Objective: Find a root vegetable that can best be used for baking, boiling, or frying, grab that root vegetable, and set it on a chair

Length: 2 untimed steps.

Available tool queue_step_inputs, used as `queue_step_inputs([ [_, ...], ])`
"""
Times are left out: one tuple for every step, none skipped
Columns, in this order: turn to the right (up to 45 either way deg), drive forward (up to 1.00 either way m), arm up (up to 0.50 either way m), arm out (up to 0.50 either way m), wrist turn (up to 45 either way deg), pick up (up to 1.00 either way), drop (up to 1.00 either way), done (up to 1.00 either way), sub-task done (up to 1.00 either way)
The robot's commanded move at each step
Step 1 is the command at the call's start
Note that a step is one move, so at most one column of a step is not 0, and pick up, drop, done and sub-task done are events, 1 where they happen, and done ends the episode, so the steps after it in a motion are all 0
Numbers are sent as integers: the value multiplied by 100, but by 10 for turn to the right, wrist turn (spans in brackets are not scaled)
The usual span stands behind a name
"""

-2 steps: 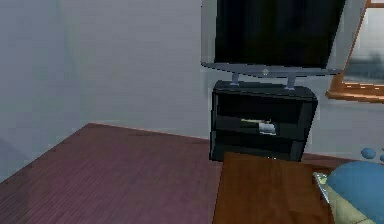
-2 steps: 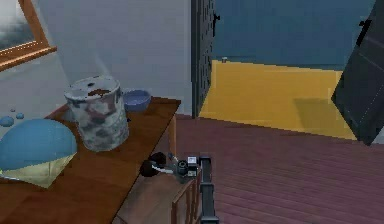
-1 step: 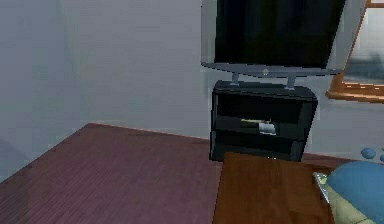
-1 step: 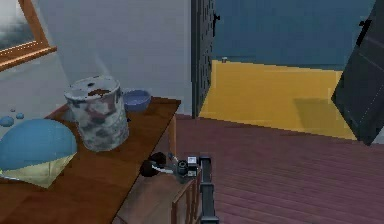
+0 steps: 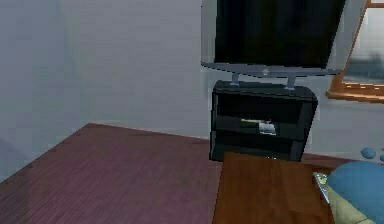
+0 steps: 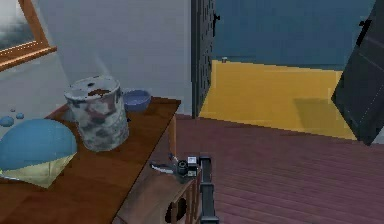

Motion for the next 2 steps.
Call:
queue_step_inputs([
  [0,0,10,0,0,0,0,0,0],
  [0,0,0,-8,0,0,0,0,0],
])
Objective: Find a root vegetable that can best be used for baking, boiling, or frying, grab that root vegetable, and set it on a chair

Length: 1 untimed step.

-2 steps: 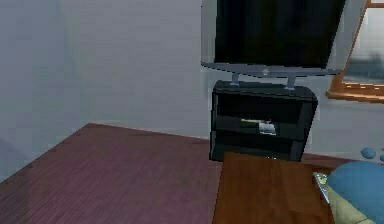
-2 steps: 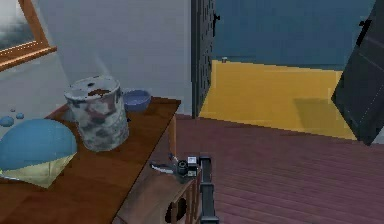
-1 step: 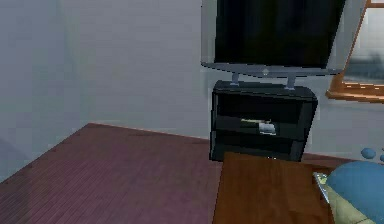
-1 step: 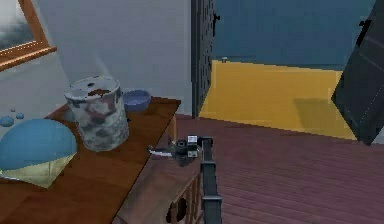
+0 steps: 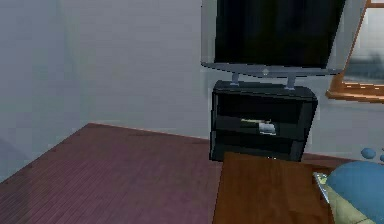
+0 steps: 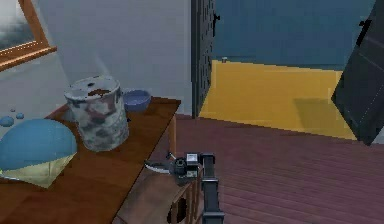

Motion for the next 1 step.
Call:
queue_step_inputs([
  [0,0,0,0,0,0,0,100,0],
])
